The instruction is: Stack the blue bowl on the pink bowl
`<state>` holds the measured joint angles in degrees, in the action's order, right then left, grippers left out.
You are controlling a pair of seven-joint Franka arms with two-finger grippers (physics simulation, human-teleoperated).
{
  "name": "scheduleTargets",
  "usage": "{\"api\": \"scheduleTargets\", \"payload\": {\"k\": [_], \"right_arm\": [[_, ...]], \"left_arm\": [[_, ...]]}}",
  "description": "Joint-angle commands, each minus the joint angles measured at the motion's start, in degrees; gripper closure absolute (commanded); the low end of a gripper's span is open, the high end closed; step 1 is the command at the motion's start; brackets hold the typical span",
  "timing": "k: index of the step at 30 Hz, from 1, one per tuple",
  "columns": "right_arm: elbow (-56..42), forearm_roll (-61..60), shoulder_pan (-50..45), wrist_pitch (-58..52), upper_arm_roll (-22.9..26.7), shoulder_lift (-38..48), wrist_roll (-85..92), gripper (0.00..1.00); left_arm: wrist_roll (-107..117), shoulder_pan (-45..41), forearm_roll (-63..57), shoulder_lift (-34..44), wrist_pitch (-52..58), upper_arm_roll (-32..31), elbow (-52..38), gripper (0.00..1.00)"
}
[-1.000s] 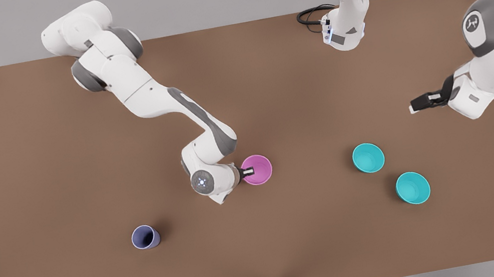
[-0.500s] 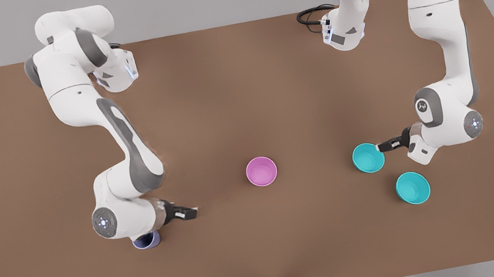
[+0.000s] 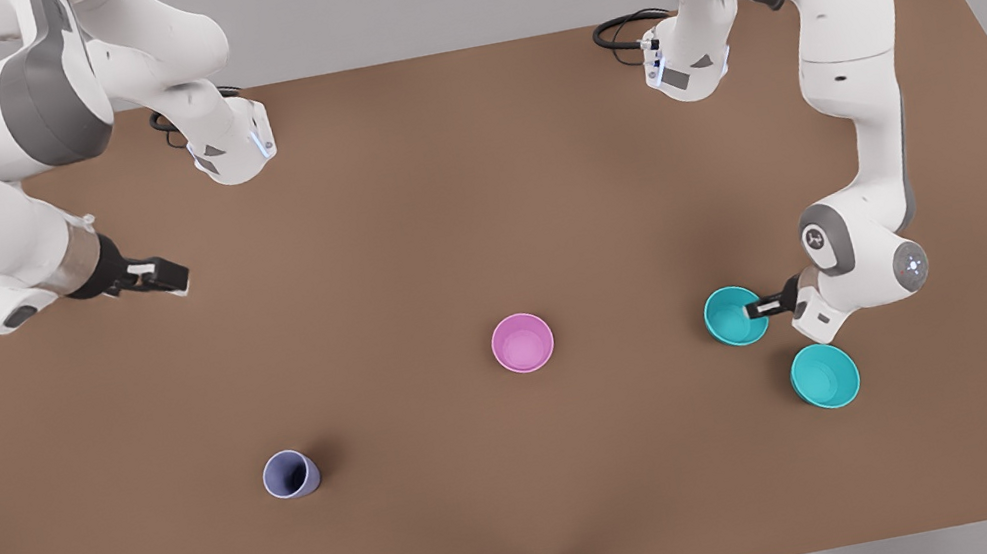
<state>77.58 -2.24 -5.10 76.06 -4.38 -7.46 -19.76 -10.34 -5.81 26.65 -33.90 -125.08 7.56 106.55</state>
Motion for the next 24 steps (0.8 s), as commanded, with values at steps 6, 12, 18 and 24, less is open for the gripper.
{"api": "scheduleTargets", "payload": {"k": [6,12,18,24], "right_arm": [[4.7,1.0,0.3,-0.1,0.1,2.7,8.8,0.0],[5.0,0.6,0.3,0.7,0.1,2.4,9.0,0.0],[7.0,0.6,1.3,1.5,0.2,2.1,9.5,0.0],[9.3,0.8,0.8,1.5,-0.2,2.4,9.5,0.0]], "left_arm": [[1.0,-4.1,1.3,5.1,1.1,1.6,-0.3,0.79],[33.3,-22.6,1.2,6.2,1.8,1.4,-7.4,0.79],[53.8,-33.6,1.0,-4.3,1.9,1.4,-22.4,0.79],[53.8,-33.6,0.9,-5.5,1.9,1.4,-22.1,0.79]]}}
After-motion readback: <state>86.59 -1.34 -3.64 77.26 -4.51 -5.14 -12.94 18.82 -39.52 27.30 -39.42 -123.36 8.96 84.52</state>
